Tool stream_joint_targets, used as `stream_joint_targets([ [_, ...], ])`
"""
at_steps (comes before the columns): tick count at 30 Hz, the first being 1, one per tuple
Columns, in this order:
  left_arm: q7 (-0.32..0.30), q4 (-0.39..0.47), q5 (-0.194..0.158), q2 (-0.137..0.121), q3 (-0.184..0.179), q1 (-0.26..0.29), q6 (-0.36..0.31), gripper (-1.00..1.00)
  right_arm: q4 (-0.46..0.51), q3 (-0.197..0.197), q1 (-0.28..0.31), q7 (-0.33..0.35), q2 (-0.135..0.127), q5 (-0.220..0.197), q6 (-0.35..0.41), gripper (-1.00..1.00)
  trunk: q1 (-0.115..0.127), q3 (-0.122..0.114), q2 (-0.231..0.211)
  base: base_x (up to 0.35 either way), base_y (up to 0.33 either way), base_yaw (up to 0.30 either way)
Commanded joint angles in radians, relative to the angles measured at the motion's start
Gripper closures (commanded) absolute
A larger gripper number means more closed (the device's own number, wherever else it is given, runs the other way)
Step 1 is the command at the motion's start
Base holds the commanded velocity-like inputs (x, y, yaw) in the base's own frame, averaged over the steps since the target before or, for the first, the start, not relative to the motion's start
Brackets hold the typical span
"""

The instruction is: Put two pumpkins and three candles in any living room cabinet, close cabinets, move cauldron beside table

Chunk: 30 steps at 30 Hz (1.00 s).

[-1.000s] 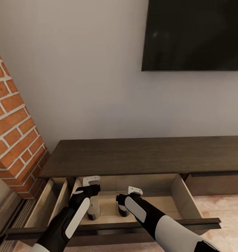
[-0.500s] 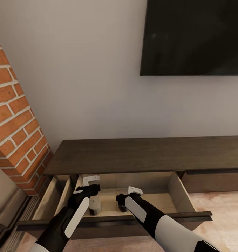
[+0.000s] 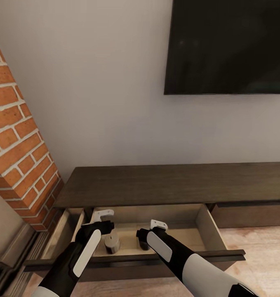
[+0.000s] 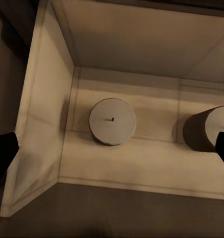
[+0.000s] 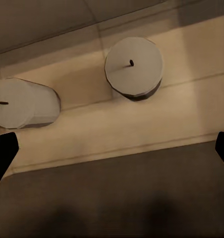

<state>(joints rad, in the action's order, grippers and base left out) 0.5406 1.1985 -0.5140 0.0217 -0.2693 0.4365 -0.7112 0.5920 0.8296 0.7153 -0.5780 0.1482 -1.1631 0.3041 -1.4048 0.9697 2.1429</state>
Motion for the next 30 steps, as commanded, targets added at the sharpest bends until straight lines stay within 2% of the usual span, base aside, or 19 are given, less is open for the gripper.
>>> stream_joint_targets([
  [1,0.01,0.001,-0.011,0.0,-0.001,0.001,-0.003,-1.0,0.002,0.005,0.001,-0.006,0.0,-0.004,0.003,-1.0,0.004,-0.002,-0.007,0.0,0.0,0.0],
  [30,0.01,0.001,-0.011,0.0,-0.002,0.001,-0.009,-1.0,0.003,0.005,0.001,-0.006,0.001,-0.003,0.002,-1.0,0.115,-0.093,-0.21,0.0,0.0,0.0],
])
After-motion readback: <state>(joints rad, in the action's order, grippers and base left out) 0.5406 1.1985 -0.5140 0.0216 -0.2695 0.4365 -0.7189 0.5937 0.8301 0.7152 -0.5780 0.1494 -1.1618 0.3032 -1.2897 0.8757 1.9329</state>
